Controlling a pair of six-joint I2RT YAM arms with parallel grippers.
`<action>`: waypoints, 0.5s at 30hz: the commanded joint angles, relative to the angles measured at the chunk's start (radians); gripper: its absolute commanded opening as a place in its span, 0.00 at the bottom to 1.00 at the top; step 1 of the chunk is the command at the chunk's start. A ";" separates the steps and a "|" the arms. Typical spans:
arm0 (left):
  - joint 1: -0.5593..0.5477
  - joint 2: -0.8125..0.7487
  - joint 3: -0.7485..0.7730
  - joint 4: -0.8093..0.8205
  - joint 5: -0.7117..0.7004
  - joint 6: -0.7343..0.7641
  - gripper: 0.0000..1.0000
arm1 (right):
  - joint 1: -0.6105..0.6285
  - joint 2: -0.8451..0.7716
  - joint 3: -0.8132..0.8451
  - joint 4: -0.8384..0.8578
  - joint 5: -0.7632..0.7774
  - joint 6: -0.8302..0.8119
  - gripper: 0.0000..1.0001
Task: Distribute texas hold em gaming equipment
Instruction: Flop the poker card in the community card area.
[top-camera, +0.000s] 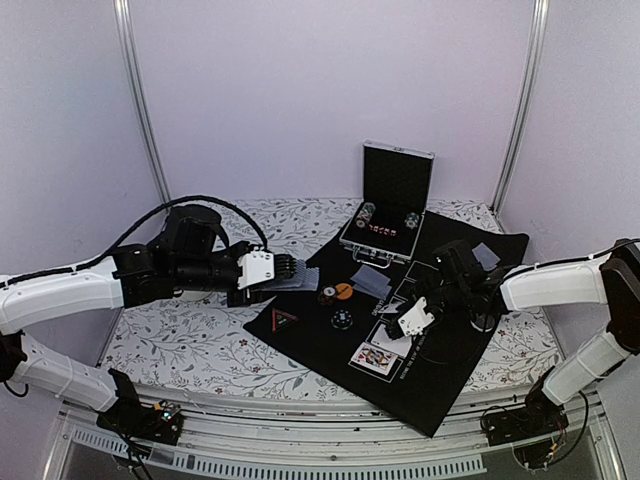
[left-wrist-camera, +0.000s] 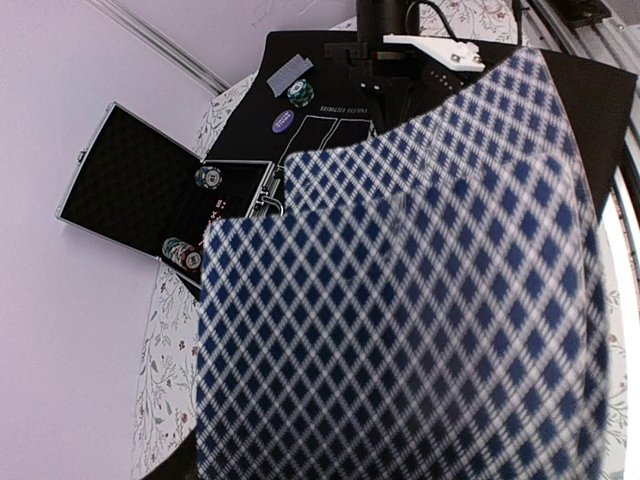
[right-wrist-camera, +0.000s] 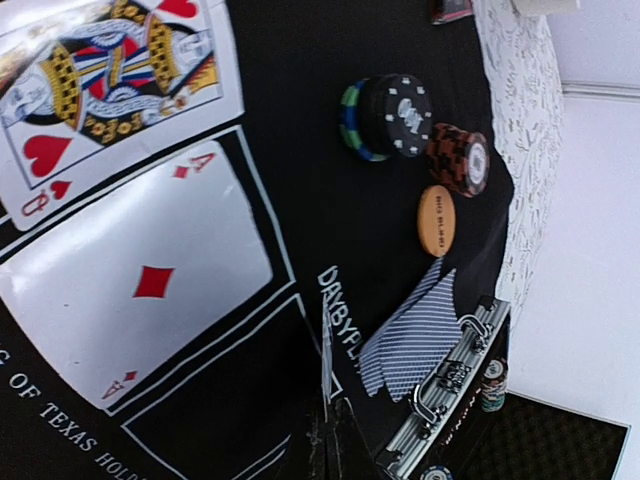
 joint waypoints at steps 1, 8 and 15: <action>-0.011 -0.027 0.000 0.015 0.006 0.007 0.48 | 0.000 0.026 -0.028 -0.074 0.006 -0.086 0.02; -0.011 -0.029 -0.002 0.014 0.005 0.008 0.48 | -0.007 0.040 -0.035 -0.150 0.023 -0.122 0.03; -0.011 -0.033 -0.003 0.015 0.005 0.010 0.48 | -0.036 0.045 -0.046 -0.156 0.034 -0.158 0.04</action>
